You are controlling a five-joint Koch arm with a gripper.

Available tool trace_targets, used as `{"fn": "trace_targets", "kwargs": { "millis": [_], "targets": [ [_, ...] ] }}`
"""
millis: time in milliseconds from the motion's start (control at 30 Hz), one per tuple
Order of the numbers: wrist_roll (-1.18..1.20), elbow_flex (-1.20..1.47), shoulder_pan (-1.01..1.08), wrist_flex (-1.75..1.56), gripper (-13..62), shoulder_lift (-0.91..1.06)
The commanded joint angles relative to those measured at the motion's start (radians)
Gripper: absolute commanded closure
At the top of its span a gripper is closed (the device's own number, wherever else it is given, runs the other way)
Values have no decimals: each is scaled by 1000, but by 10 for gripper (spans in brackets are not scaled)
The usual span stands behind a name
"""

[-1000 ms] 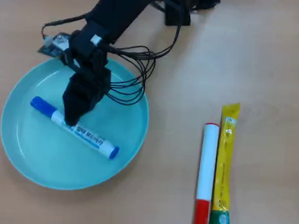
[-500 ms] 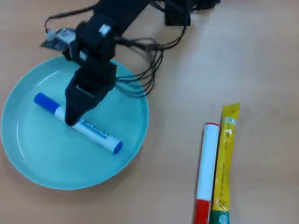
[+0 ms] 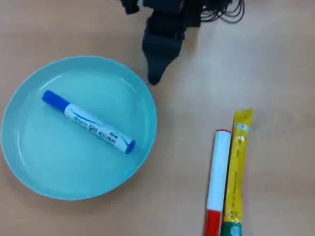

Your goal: Pick up the blue pen, then put it in the green bowl

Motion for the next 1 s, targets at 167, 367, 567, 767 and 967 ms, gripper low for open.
{"fn": "trace_targets", "kwargs": {
  "millis": [167, 367, 567, 767, 967],
  "targets": [
    [84, 215, -44, -14, 115, 362],
    [86, 422, -210, -60, 310, 453],
    [83, 630, -249, -259, 492, 454],
    [74, 877, -244, -505, 504, 453],
    [74, 1132, -233, -847, 506, 451]
  ]
}}
